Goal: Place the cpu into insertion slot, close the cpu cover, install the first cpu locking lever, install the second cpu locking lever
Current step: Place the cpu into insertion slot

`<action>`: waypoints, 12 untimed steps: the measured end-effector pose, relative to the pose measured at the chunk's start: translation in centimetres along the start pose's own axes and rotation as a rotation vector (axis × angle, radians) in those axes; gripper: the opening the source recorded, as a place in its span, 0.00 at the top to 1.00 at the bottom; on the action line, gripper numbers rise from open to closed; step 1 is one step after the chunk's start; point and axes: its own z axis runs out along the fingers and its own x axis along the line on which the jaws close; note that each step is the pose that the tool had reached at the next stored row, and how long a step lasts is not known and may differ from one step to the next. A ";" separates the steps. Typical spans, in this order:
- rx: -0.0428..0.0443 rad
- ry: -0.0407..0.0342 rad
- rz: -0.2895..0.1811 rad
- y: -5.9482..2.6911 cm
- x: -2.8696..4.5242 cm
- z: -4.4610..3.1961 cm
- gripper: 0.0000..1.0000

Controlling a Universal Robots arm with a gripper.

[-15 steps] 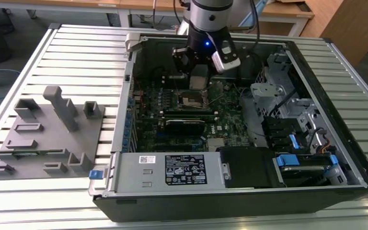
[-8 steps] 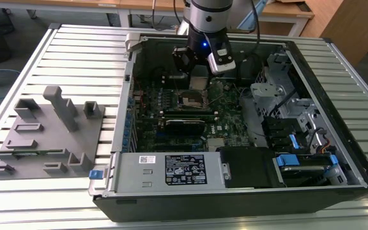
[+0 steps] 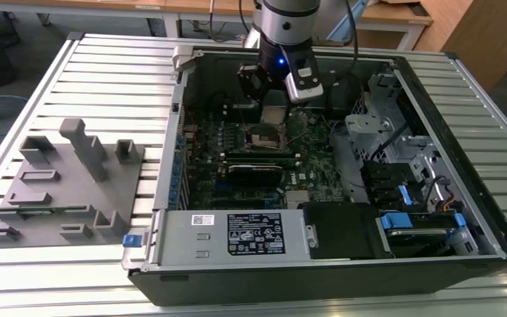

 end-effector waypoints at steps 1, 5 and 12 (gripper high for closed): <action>0.0005 -0.0015 0.018 0.00 0.00 0.01 0.46; 0.0022 -0.0077 0.089 -0.01 0.00 0.06 0.46; 0.0051 -0.0189 0.216 -0.02 0.01 0.16 0.46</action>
